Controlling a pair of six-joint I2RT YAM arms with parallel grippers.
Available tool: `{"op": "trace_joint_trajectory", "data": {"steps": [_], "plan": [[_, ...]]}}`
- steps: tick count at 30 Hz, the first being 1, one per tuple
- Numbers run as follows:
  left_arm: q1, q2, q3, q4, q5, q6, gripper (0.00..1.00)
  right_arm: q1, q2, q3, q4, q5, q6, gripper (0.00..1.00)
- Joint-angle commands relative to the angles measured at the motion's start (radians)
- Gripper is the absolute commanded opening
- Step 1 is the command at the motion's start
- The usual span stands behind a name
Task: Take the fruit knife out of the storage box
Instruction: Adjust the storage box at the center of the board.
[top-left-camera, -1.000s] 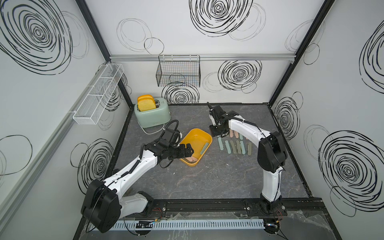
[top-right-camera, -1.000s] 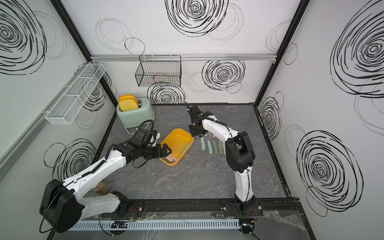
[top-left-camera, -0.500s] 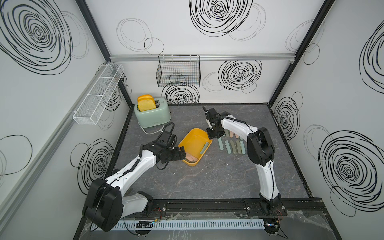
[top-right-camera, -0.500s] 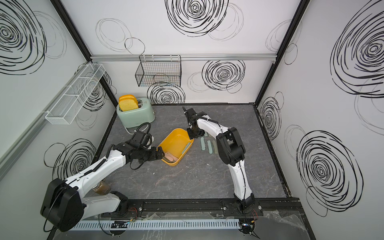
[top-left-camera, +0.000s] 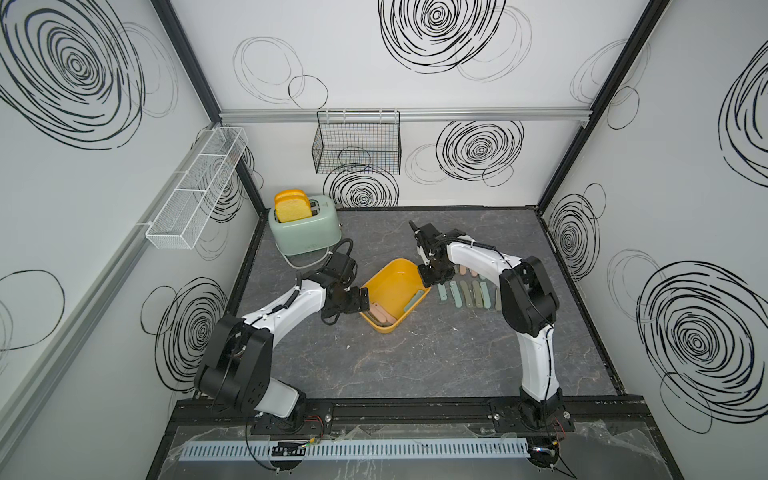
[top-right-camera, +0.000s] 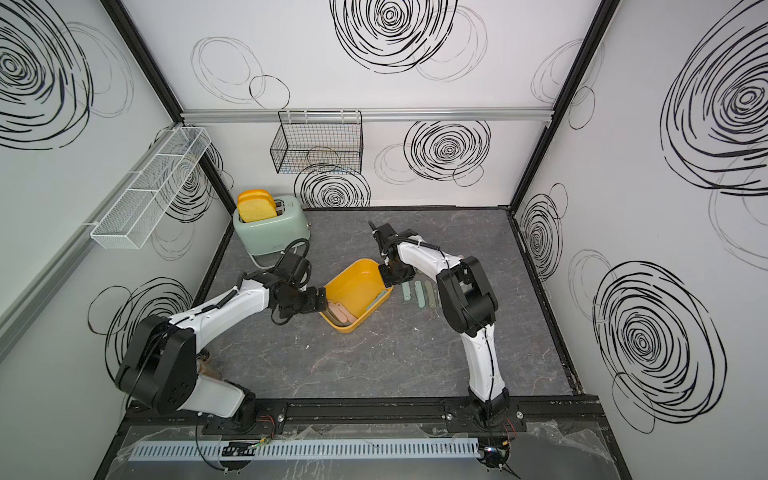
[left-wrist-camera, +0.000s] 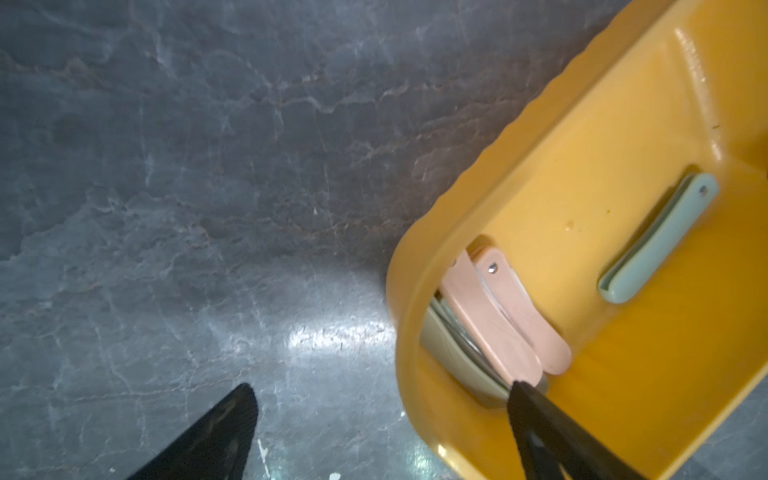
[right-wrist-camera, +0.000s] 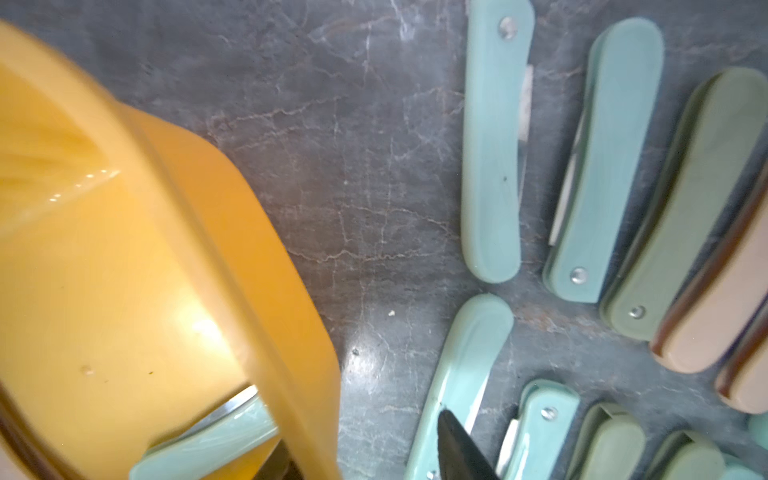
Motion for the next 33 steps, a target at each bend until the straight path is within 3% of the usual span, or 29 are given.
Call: {"op": "trace_joint_trajectory", "data": {"steps": [1,20,33], "plan": [[0.01,0.045,0.055,0.036,-0.046,0.019,0.98,0.007,-0.063,-0.017,-0.037,-0.013,-0.001,0.51],[0.039,0.316,0.348,0.07,-0.016,0.002,0.98,0.015,-0.177,-0.158,-0.039,-0.019,-0.008,0.51],[-0.014,0.426,0.524,0.061,0.015,0.006,0.98,0.038,-0.284,-0.245,-0.047,0.006,-0.004,0.51]]}}
